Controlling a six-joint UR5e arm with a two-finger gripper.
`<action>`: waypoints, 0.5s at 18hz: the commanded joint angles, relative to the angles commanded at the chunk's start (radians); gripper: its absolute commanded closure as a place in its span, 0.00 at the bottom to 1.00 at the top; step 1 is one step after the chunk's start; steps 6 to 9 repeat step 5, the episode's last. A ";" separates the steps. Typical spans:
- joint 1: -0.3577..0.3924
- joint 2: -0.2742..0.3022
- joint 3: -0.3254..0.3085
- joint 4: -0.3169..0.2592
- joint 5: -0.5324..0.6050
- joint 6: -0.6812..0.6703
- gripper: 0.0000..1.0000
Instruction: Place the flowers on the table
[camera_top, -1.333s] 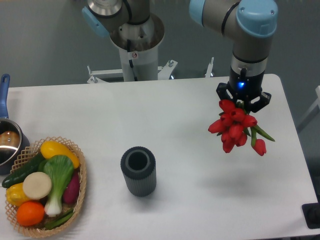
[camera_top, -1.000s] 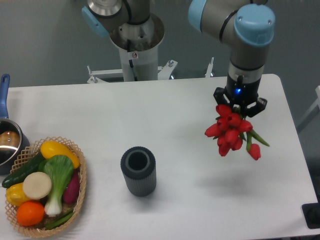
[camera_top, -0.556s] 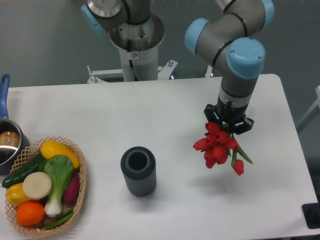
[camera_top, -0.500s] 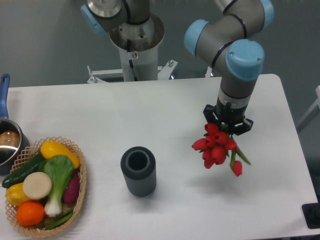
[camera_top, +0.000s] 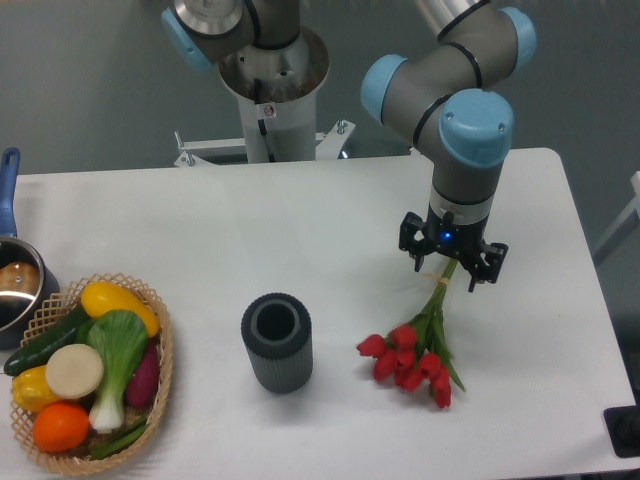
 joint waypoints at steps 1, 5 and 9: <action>0.000 0.000 -0.002 0.002 0.000 0.002 0.00; 0.005 0.000 -0.005 0.021 0.003 -0.005 0.00; 0.005 0.000 -0.005 0.021 0.003 -0.005 0.00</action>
